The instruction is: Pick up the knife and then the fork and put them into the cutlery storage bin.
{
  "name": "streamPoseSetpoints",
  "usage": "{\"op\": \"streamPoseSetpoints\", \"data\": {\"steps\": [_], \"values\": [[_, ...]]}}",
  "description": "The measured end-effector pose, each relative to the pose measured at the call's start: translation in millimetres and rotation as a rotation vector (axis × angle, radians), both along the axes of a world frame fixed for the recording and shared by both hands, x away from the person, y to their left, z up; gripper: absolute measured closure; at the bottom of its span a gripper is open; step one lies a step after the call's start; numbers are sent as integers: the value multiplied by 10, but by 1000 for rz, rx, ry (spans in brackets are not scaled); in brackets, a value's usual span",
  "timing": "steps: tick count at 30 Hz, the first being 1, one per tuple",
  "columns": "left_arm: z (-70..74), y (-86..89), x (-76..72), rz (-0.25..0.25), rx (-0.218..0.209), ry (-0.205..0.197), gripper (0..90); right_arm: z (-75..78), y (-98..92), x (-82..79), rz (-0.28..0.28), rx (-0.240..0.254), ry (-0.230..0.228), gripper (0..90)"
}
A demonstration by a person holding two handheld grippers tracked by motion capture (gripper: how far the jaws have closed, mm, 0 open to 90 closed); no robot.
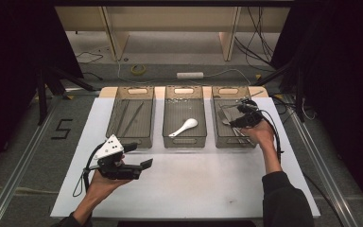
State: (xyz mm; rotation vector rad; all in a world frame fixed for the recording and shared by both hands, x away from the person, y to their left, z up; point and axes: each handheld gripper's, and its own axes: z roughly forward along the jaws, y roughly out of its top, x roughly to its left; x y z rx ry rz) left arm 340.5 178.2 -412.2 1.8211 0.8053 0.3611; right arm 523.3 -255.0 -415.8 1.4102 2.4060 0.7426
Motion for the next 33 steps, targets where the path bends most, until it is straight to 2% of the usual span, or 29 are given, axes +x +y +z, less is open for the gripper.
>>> {"op": "streamPoseSetpoints", "data": {"steps": [5, 11, 14, 21, 27, 31, 33], "values": [[-1, 2, 2, 0, 1, 1, 159, 92, -1, -96, 10, 76, -49, 474], [-3, -3, 0, 2, 1, 2, 159, 193, 45, -285, 42, 169, -118, 402], [-3, -5, -2, 2, 0, 2, 158, 232, 90, -400, 70, 197, -155, 386], [-3, -4, -2, 0, -5, 4, 159, 278, 183, -650, 126, 259, -208, 346], [-3, -3, 1, -3, -8, 7, 158, 303, 225, -841, 141, 325, -245, 315], [-5, -8, 0, -1, -9, 8, 158, 317, 266, -955, 169, 346, -269, 302], [-5, -9, 1, -4, -6, 9, 158, 311, 295, -1003, 182, 342, -282, 299]]}}
